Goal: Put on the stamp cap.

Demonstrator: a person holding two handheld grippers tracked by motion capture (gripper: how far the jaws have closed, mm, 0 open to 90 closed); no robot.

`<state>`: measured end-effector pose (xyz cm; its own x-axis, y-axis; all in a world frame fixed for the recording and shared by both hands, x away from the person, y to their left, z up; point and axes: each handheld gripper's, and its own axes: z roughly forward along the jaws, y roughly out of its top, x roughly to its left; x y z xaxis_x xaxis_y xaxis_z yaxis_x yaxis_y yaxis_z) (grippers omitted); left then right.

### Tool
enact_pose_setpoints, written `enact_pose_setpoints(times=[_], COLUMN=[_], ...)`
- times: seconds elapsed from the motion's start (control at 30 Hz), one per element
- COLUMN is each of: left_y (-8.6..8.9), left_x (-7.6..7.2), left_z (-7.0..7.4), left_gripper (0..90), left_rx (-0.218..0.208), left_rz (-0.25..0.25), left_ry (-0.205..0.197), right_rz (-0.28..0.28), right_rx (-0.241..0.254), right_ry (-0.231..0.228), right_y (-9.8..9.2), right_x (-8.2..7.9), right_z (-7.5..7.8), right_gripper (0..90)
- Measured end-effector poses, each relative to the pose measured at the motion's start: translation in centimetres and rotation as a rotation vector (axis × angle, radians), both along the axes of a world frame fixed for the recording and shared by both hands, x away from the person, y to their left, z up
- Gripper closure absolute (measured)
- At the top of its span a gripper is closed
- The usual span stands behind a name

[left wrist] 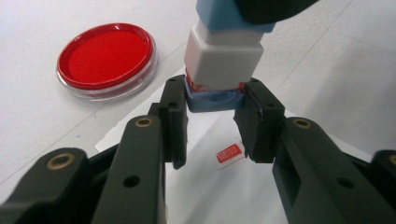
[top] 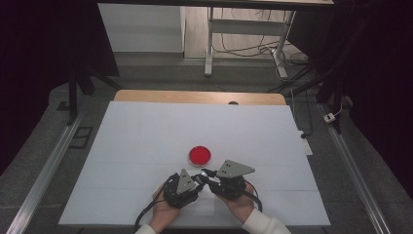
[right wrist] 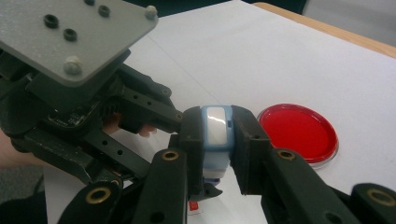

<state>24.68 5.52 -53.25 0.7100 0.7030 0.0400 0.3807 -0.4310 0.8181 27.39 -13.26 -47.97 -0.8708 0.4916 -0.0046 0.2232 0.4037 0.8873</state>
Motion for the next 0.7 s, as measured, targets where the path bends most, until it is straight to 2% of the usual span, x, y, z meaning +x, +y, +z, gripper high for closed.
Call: enact_pose_setpoints(times=[0.2, 0.7], left_y=[-0.02, -0.15], left_x=[-0.06, -0.13], left_z=[-0.01, -0.12], left_gripper=[64.5, 64.4], left_rx=[0.009, 0.022], left_rz=[-0.001, 0.005], left_ry=[-0.007, -0.014], right_rz=[-0.017, -0.032], right_rx=[0.01, 0.043], right_ry=[0.016, 0.095], right_y=[-0.06, -0.27], right_x=[0.11, 0.57], right_z=[-0.07, -0.38], right_gripper=[75.2, 75.2])
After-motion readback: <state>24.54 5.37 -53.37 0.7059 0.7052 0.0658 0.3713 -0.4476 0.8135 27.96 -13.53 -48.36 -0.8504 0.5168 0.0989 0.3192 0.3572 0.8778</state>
